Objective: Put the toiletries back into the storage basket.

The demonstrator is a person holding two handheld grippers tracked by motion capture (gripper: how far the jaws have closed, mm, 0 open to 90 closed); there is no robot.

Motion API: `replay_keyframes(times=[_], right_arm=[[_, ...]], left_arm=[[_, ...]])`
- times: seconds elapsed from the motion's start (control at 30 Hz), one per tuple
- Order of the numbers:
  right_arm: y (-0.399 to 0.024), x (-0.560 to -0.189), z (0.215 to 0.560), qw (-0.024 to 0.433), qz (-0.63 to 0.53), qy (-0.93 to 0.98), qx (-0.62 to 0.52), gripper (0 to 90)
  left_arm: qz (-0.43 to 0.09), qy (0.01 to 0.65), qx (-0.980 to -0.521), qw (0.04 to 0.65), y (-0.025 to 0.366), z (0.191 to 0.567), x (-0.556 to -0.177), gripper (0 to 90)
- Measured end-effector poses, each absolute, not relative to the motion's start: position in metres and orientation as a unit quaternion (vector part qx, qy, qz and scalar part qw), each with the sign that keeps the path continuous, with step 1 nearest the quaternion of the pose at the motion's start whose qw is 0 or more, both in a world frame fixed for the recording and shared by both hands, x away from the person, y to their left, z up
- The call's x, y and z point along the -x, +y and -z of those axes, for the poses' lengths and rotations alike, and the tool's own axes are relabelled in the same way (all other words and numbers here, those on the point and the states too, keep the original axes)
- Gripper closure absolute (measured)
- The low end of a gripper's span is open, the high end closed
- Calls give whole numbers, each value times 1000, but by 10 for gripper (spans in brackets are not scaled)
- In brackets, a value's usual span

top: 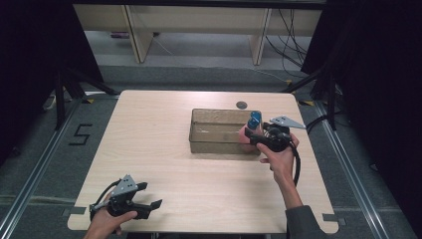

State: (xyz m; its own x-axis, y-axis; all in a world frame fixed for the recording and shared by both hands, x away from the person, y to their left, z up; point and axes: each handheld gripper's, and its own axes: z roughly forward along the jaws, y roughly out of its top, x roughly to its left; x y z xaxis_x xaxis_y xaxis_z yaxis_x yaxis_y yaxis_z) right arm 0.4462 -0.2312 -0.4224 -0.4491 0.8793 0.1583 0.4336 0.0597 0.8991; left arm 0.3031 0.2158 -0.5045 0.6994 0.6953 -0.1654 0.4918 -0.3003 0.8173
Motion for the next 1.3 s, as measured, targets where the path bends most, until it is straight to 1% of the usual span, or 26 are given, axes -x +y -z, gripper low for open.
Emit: replay_keyframes(times=[0.07,0.17,0.2,0.33,0.4,0.47,0.57,0.6,0.63,0.97,1.0,1.03,1.2,1.23,1.3], right_arm=[[-230,-444,422,213,-494,689,-486,200],[-231,-444,424,224,-496,691,-475,200],[-230,-442,424,212,-498,686,-486,200],[-231,-441,424,221,-500,688,-478,200],[-229,-436,421,209,-498,680,-496,200],[-230,-437,421,219,-499,688,-480,200],[-230,-434,421,217,-497,691,-477,201],[-229,-434,422,228,-500,689,-473,201],[-228,-432,421,213,-504,685,-481,201],[-222,-424,421,220,-499,697,-466,202],[-219,-422,421,208,-502,689,-479,203],[-220,-423,422,206,-509,692,-469,203],[-219,-421,422,208,-507,697,-463,203],[-217,-418,422,199,-507,690,-478,203],[-218,-418,423,207,-504,698,-465,203]], left_arm=[[-112,371,-800,457,216,504,-303,148],[-111,372,-800,456,216,504,-303,148],[-109,374,-799,459,216,504,-303,149],[-109,376,-799,456,216,504,-303,148],[-112,372,-800,456,216,504,-303,148],[-110,373,-799,458,216,504,-303,148],[-110,374,-798,460,216,504,-303,148],[-110,374,-798,460,216,504,-303,148],[-110,374,-798,460,216,504,-303,148],[-112,377,-799,456,216,503,-303,149],[-112,377,-799,456,216,503,-303,148],[-111,377,-799,456,216,503,-303,149],[-112,377,-799,455,216,503,-303,149],[-112,377,-799,455,216,503,-303,148],[-112,377,-799,456,216,503,-303,148]])
